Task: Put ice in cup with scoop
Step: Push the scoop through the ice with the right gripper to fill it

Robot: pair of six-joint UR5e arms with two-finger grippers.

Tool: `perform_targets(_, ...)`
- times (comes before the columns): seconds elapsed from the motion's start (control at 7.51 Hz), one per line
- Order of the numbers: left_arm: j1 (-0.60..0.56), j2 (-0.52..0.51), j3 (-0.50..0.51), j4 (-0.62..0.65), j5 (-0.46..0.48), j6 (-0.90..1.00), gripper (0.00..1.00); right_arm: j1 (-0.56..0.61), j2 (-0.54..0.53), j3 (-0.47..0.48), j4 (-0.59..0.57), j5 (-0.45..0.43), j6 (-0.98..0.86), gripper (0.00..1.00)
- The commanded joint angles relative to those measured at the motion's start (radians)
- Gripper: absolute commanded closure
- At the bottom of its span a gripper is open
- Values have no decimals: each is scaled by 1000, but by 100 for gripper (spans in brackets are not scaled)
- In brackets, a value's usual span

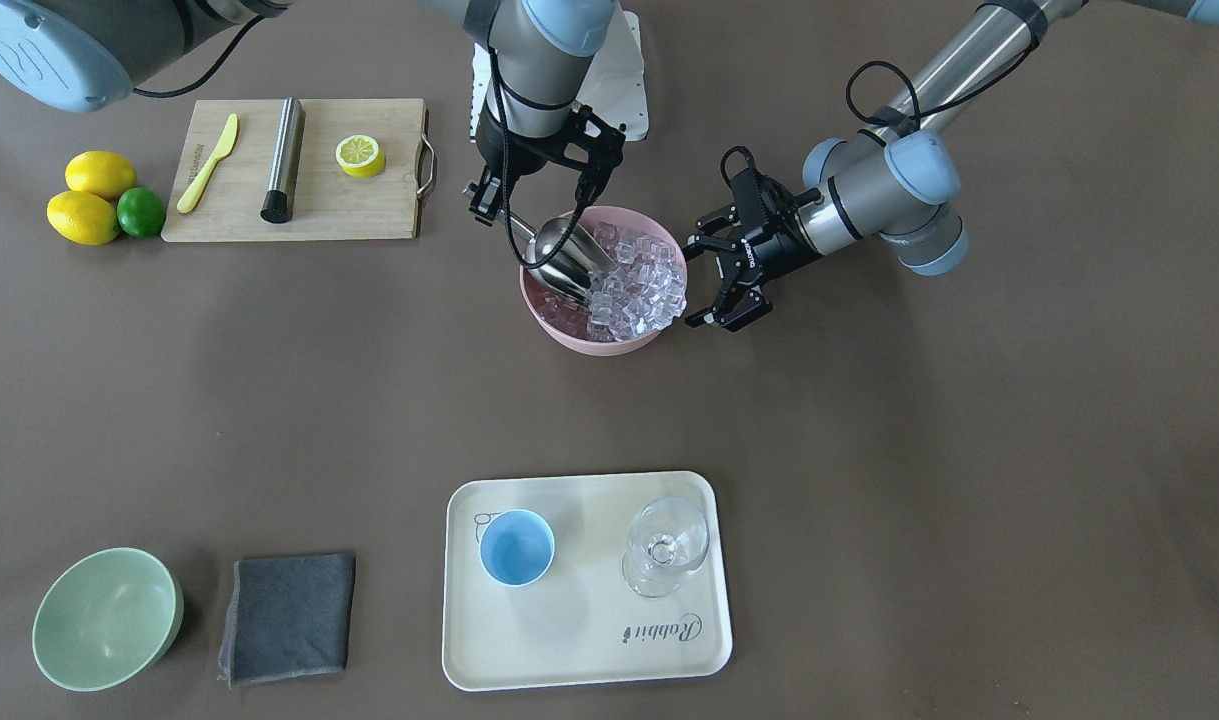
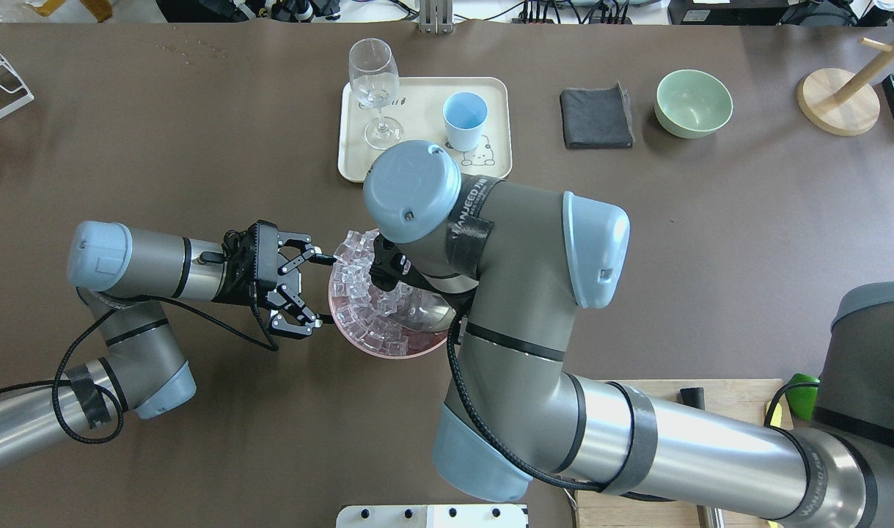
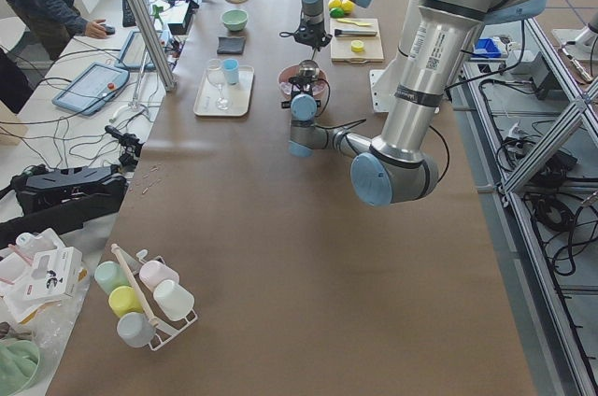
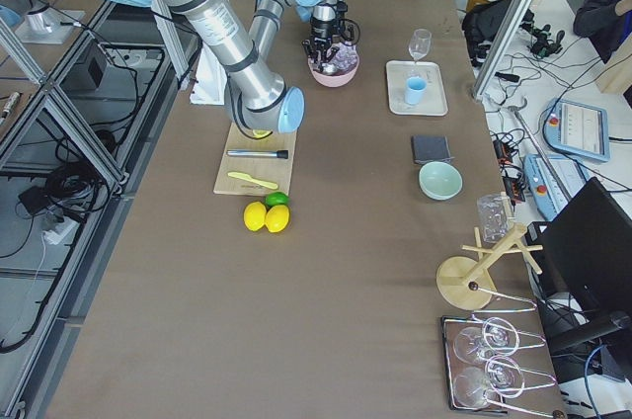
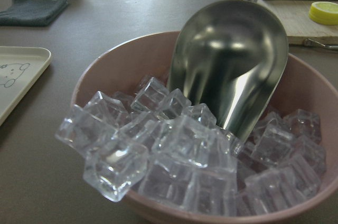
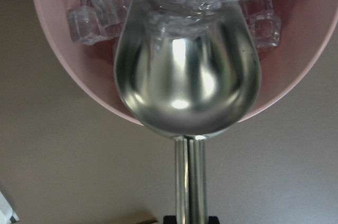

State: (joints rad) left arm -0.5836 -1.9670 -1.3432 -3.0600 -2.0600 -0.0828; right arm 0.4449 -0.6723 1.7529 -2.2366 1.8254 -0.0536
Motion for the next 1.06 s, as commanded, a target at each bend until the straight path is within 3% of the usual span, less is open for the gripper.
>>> perform_targets(0.0,-4,3,-1,0,-2,0,2,-25,-56,57,98,-80,34,100)
perform_targets(0.93,-24,11,-1,1,-38,0,2,-28,-272,151,579,-95,52,100)
